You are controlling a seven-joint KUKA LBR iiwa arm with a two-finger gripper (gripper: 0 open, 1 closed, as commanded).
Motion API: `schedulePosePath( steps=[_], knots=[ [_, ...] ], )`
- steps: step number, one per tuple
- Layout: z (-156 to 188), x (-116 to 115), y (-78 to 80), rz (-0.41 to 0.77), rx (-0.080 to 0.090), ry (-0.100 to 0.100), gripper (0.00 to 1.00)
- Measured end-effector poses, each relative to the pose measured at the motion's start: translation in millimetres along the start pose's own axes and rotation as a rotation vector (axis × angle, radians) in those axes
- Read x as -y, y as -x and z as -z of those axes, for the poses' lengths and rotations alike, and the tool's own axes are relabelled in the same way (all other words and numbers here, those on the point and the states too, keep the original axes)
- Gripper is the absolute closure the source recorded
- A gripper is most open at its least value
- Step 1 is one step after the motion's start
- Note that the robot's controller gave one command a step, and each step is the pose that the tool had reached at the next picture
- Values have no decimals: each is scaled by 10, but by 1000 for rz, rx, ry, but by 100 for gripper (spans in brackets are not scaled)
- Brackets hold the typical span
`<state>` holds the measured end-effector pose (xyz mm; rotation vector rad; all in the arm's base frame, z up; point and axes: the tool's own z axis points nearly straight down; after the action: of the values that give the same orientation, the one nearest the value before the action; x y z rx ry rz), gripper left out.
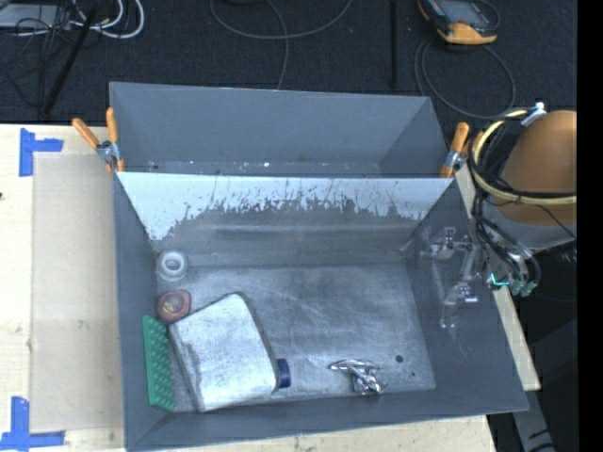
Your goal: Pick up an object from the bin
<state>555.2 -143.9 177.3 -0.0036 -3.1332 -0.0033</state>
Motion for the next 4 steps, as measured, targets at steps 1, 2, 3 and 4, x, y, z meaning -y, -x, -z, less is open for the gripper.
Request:
schedulePosePath(
  steps=[1, 2, 3, 4],
  knots=[
    [-1093, -363, -555, 105, 10, -2, 0],
    [-1043, -979, -781, 263, 33, -9, 0],
    [-1058, -985, -835, 265, 12, -4, 100],
    [205, -692, -275, 150, 19, -5, 100]
  ],
)
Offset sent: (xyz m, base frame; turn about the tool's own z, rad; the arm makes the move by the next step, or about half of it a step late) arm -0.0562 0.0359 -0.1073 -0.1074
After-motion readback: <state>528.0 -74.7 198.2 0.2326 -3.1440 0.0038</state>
